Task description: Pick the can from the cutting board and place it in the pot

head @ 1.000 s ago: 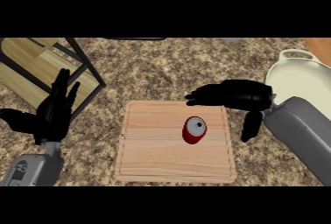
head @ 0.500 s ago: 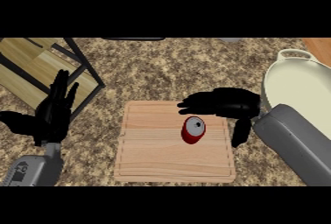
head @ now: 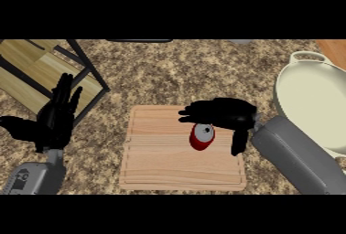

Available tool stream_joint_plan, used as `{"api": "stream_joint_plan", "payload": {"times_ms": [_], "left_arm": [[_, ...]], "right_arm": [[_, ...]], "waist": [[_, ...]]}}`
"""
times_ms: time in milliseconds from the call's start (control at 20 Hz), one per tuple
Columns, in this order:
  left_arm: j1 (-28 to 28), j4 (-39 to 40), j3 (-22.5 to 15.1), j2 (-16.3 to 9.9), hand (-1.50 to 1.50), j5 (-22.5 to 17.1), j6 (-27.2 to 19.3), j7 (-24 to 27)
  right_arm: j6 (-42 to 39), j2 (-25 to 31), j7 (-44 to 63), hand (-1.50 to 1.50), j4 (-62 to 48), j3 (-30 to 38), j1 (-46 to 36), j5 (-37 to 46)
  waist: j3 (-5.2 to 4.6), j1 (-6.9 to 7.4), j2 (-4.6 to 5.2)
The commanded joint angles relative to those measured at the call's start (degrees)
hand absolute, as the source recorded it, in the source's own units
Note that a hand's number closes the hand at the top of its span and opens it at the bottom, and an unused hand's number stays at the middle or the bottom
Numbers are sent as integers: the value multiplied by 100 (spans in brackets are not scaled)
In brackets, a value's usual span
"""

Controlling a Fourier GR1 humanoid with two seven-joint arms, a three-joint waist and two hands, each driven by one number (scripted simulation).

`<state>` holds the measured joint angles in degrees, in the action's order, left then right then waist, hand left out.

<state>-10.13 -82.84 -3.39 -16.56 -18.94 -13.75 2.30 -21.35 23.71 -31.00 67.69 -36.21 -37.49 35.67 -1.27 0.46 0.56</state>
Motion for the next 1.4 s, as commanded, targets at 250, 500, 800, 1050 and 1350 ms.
{"api": "stream_joint_plan", "payload": {"times_ms": [250,500,800,1050,1350], "left_arm": [[-475,-303,1,-237,0,195,116,31],[-631,-267,114,-386,0,99,210,-142],[-215,-358,-95,-219,0,301,91,128],[-408,-415,17,-301,0,194,108,-88],[-448,-235,121,-289,0,101,132,-91]], "right_arm": [[425,-724,-7,-150,-666,-233,21,551],[415,-1018,17,-150,-849,-199,30,591],[859,-992,-1056,150,-929,-379,2,846],[1209,-1206,-948,150,-767,-645,439,1184],[1311,-951,-980,150,-488,-88,226,1103]], "waist": [[132,24,-42],[130,-8,-51],[132,41,-49],[131,-26,-71],[128,-81,-72]]}}
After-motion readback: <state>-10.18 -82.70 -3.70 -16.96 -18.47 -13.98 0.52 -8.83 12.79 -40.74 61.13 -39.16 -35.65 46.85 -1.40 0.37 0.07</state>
